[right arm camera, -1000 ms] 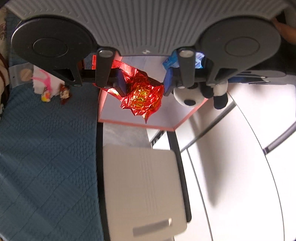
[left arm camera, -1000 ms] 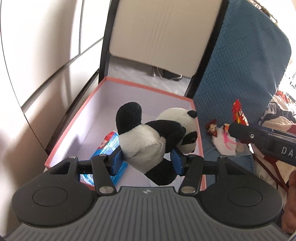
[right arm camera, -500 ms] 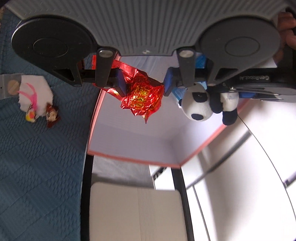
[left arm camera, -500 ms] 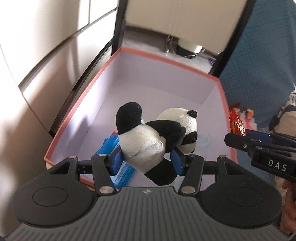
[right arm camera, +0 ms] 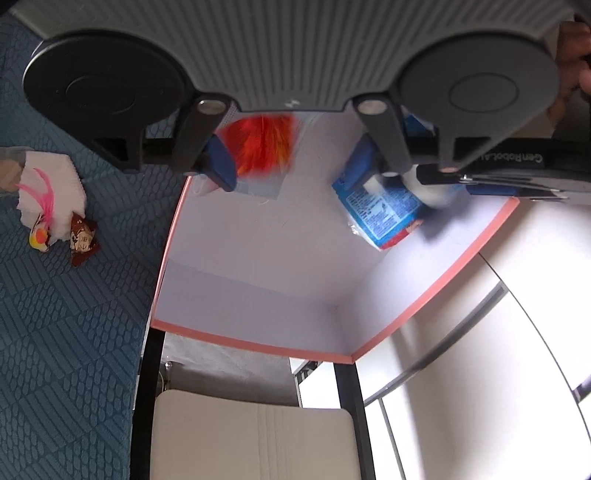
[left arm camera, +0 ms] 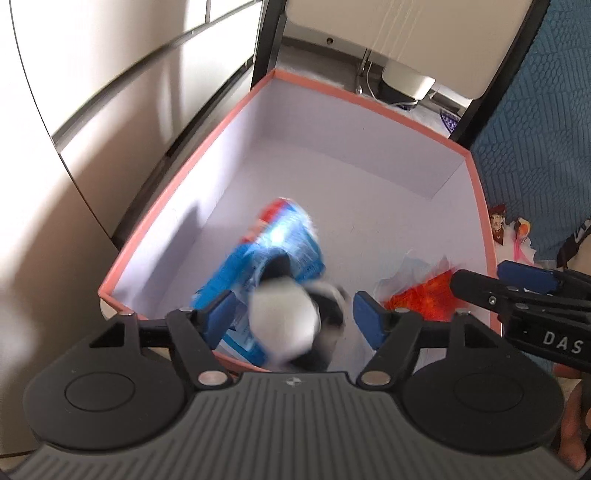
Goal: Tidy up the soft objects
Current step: 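Open both tools over the pink box to drop the panda and wrapper, then withdraw both tools from the box back toward the chair seat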
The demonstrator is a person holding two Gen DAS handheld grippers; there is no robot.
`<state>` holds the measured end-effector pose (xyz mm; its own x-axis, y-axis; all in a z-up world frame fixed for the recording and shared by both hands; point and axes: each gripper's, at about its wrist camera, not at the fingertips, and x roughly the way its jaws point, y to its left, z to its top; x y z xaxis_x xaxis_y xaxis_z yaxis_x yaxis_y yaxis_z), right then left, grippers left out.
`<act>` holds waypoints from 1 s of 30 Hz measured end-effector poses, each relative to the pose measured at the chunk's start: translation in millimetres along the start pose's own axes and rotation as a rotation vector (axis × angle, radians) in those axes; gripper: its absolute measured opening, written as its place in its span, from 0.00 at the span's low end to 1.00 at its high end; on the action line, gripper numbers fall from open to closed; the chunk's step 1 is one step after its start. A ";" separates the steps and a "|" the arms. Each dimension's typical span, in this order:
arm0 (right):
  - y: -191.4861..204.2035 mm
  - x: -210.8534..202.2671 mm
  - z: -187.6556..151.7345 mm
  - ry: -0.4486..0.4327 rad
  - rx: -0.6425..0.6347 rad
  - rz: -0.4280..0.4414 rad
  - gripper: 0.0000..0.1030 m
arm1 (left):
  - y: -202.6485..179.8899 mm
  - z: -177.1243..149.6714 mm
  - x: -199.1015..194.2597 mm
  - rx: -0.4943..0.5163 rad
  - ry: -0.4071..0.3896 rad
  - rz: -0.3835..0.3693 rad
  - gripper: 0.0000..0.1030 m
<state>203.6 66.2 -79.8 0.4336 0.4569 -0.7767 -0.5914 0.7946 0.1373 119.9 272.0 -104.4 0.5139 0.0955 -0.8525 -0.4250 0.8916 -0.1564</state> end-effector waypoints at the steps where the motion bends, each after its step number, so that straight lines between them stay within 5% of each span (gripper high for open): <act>1: -1.7 -2.3 -0.2 -0.006 0.007 0.003 0.71 | -1.1 -0.5 -2.3 0.004 -0.010 0.003 0.73; 18: -41.4 -98.2 -23.5 -0.279 0.113 -0.062 0.71 | -54.8 -17.6 -54.1 0.080 -0.196 -0.057 0.73; 30: -74.9 -148.7 -61.2 -0.334 0.140 -0.157 0.71 | -108.7 -44.8 -81.3 0.152 -0.265 -0.130 0.73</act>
<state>141.8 -85.8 -12.2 0.7225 0.4117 -0.5555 -0.4114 0.9017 0.1331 91.0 147.5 -40.5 0.7411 0.0703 -0.6677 -0.2373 0.9577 -0.1625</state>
